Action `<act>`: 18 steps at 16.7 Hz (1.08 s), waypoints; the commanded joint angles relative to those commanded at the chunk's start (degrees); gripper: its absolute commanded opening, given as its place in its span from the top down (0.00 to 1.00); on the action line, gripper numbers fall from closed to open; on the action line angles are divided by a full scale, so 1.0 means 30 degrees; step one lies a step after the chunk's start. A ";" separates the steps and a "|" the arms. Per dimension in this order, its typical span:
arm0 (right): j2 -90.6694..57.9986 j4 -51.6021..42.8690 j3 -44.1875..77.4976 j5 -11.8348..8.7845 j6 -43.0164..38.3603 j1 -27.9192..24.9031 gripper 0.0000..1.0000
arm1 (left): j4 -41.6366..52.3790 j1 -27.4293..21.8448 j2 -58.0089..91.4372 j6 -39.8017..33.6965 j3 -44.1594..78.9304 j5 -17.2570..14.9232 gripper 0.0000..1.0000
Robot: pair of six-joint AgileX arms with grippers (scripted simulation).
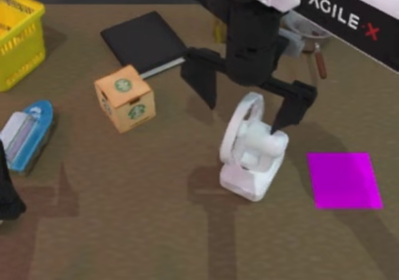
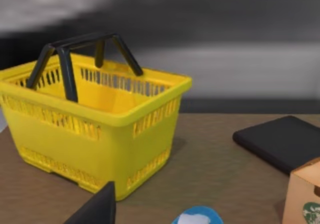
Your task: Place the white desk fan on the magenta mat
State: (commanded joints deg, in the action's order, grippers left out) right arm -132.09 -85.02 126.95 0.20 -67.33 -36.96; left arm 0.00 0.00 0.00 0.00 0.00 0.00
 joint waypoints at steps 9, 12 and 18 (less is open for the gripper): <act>0.0143 0.0529 -0.0588 -0.0002 -0.0017 -0.0022 0.23 | 0.0000 0.0000 0.0000 0.0000 0.0000 0.0000 0.00; 0.0143 0.0529 -0.0588 -0.0002 -0.0017 -0.0022 0.45 | 0.0000 0.0000 0.0000 0.0000 0.0000 0.0000 0.00; 0.0143 0.0529 -0.0588 -0.0002 -0.0017 -0.0022 0.90 | 0.0000 0.0000 0.0000 0.0000 0.0000 0.0000 0.00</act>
State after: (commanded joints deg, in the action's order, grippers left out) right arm -131.66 -83.43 125.19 0.20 -67.39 -37.03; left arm 0.00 0.00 0.00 0.00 0.00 0.00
